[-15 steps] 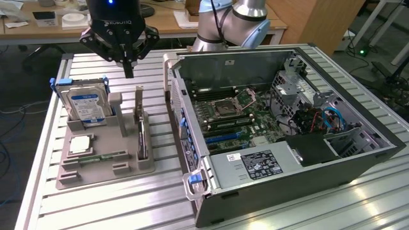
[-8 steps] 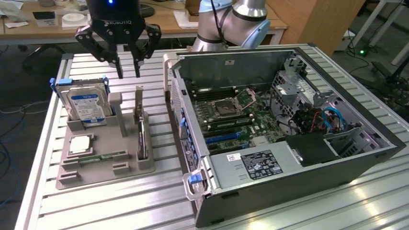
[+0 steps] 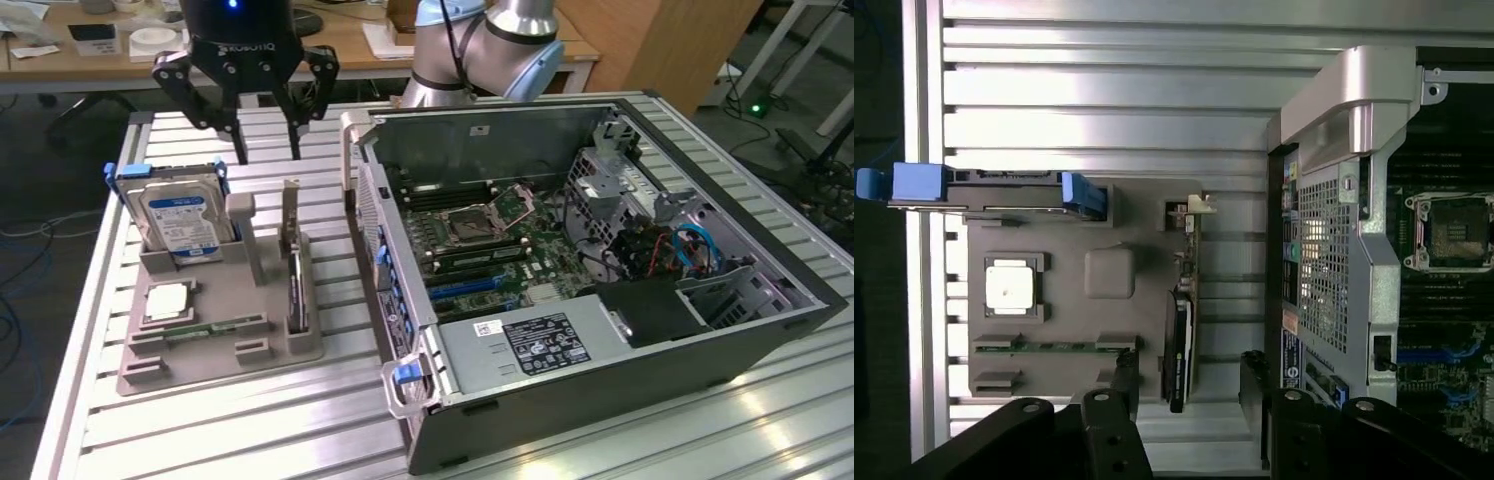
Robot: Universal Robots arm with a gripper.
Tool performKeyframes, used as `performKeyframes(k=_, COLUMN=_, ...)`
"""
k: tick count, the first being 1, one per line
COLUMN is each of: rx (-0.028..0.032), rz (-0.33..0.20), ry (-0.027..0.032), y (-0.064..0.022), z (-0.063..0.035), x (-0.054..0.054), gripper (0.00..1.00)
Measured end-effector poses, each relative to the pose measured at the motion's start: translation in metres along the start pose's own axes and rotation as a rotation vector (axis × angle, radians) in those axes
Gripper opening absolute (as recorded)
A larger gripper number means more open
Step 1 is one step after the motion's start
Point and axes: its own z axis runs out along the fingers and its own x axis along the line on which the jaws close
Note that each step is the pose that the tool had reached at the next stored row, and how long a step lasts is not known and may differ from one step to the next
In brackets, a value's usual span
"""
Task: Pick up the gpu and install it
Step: 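Pick up the gpu and move the gpu toward the slot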
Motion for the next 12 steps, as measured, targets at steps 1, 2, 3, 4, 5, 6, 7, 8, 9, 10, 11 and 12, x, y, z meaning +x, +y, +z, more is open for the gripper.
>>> performKeyframes(k=1, rx=-0.0002, rz=-0.005, ry=0.0003, y=-0.0005, z=0.0003, x=0.000, gripper=0.53)
performKeyframes(k=2, rx=-0.0002, rz=-0.010, ry=0.0007, y=-0.0009, z=0.0007, x=0.000, gripper=0.53)
performKeyframes(k=3, rx=-0.0002, rz=-0.011, ry=0.0010, y=-0.0010, z=0.0017, x=0.000, gripper=0.53)
performKeyframes(k=4, rx=-0.0003, rz=-0.011, ry=0.0013, y=-0.0011, z=0.0031, x=0.000, gripper=0.53)
performKeyframes(k=5, rx=-0.0002, rz=-0.011, ry=0.0014, y=-0.0012, z=0.0049, x=0.000, gripper=0.53)
performKeyframes(k=6, rx=-0.0002, rz=-0.011, ry=0.0015, y=-0.0017, z=0.0066, x=0.000, gripper=0.53)
performKeyframes(k=7, rx=-0.0002, rz=-0.011, ry=0.0017, y=-0.0024, z=0.0083, x=0.000, gripper=0.53)
performKeyframes(k=8, rx=-0.0002, rz=-0.011, ry=0.0021, y=-0.0036, z=0.0100, x=0.000, gripper=0.53)
performKeyframes(k=9, rx=-0.0002, rz=-0.011, ry=0.0029, y=-0.0054, z=0.0111, x=0.000, gripper=0.53)
performKeyframes(k=10, rx=-0.0001, rz=-0.011, ry=0.0035, y=-0.0084, z=0.0120, x=0.000, gripper=0.53)
performKeyframes(k=11, rx=-0.0002, rz=-0.011, ry=0.0041, y=-0.0111, z=0.0126, x=0.000, gripper=0.53)
performKeyframes(k=12, rx=-0.0001, rz=-0.011, ry=0.0043, y=-0.0131, z=0.0133, x=0.000, gripper=0.53)
